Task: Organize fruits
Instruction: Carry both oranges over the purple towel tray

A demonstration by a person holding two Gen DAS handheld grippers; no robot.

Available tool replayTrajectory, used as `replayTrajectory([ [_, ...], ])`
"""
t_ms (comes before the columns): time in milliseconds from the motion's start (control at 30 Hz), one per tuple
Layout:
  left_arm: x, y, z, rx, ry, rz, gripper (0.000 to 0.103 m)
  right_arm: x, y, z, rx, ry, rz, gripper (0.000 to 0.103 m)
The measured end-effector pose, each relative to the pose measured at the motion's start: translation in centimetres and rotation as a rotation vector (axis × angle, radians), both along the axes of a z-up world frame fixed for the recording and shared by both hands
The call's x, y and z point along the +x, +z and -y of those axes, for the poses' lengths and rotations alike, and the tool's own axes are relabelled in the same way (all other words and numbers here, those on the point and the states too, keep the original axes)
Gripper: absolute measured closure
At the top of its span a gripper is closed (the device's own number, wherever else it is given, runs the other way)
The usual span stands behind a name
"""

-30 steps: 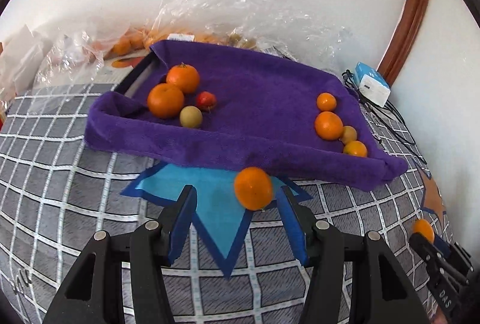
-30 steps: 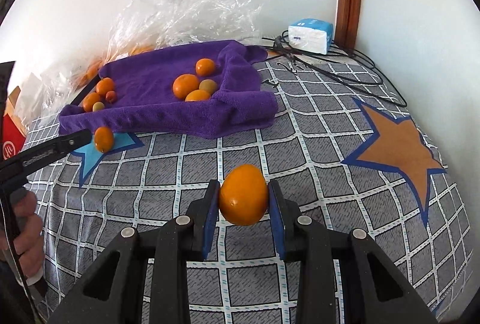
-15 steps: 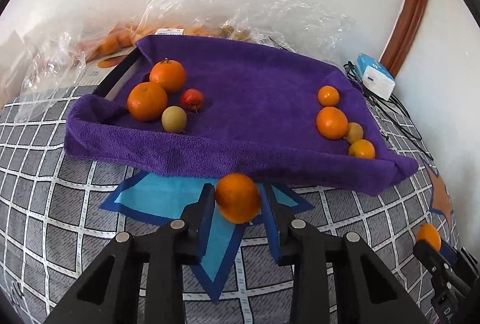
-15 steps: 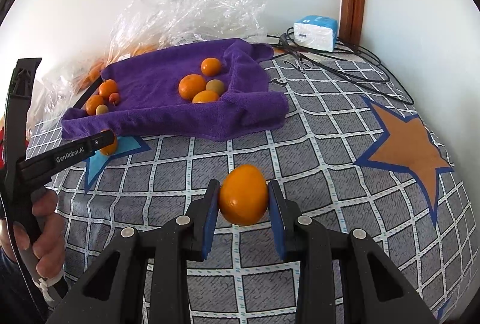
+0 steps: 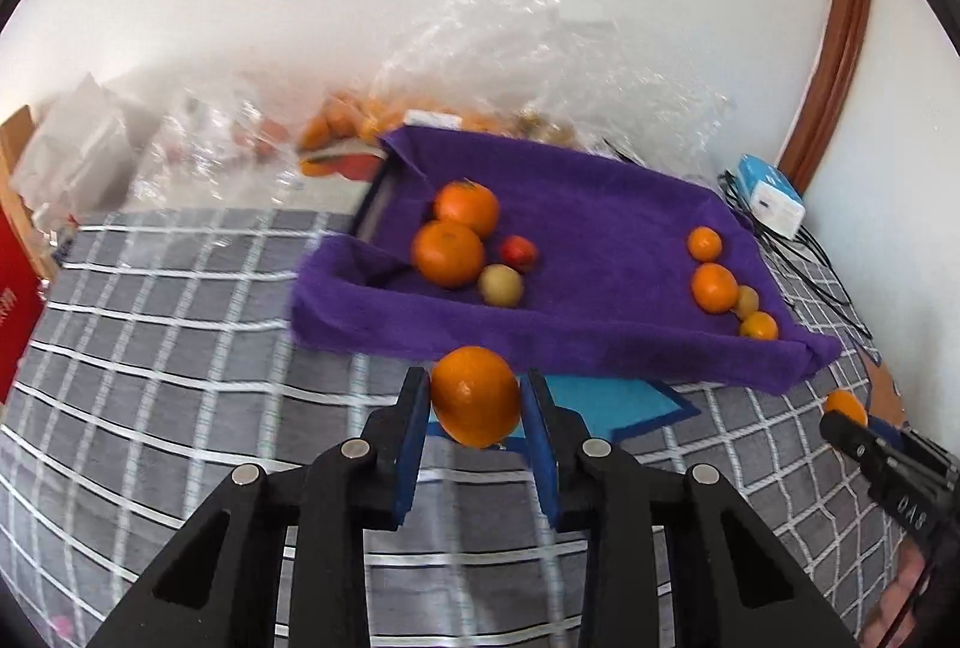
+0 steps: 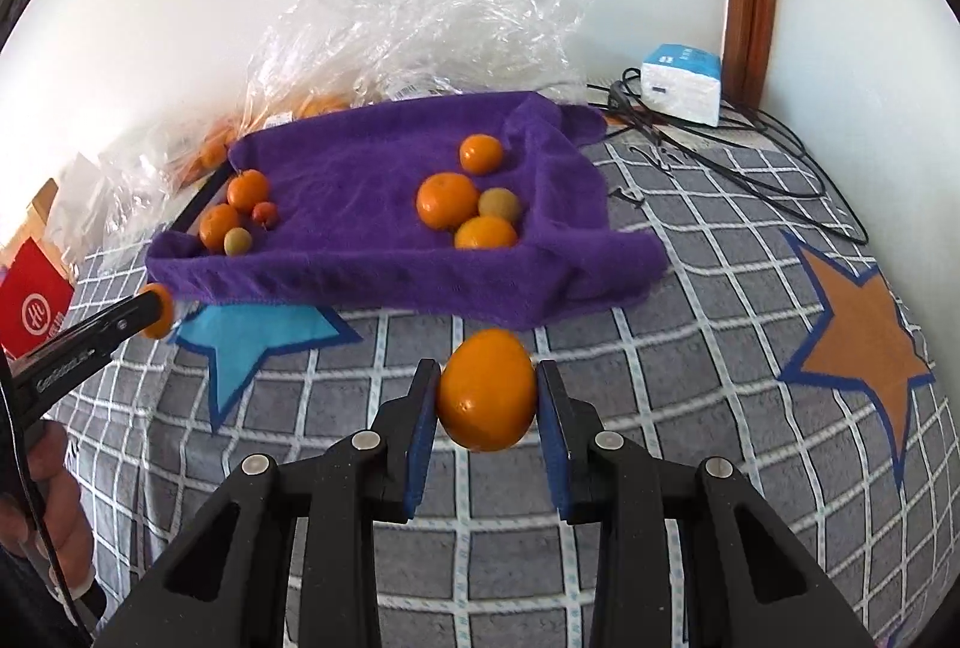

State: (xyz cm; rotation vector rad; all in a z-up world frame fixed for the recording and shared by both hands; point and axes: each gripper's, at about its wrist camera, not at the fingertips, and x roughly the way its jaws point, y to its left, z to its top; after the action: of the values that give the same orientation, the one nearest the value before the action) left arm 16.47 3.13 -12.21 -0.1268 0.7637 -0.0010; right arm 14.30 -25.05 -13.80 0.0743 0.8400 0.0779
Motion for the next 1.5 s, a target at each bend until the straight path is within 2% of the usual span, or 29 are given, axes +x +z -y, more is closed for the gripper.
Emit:
replayTrajectory([
  [333,0.4,1.5,-4.8,-0.053,0.062,0.018,0.074,5.1,1.9,-1.7,0.058,0.026,0.015,0.071],
  [667,3.0,1.8,-6.0,-0.102,0.075,0.018,0.074,9.5,1.0,-3.2,0.065,0.06,-0.039,0.071],
  [1133,7.3,0.9,-3.7,-0.146,0.009,-0.015,0.074,12.1,-1.8,-4.5,0.011,0.093,-0.12,0.071],
  [1500,8.6,0.5,-1.4,-0.125,-0.037,-0.036,0.074,11.7,-0.9,-4.6,-0.029,0.119,-0.101,0.069],
])
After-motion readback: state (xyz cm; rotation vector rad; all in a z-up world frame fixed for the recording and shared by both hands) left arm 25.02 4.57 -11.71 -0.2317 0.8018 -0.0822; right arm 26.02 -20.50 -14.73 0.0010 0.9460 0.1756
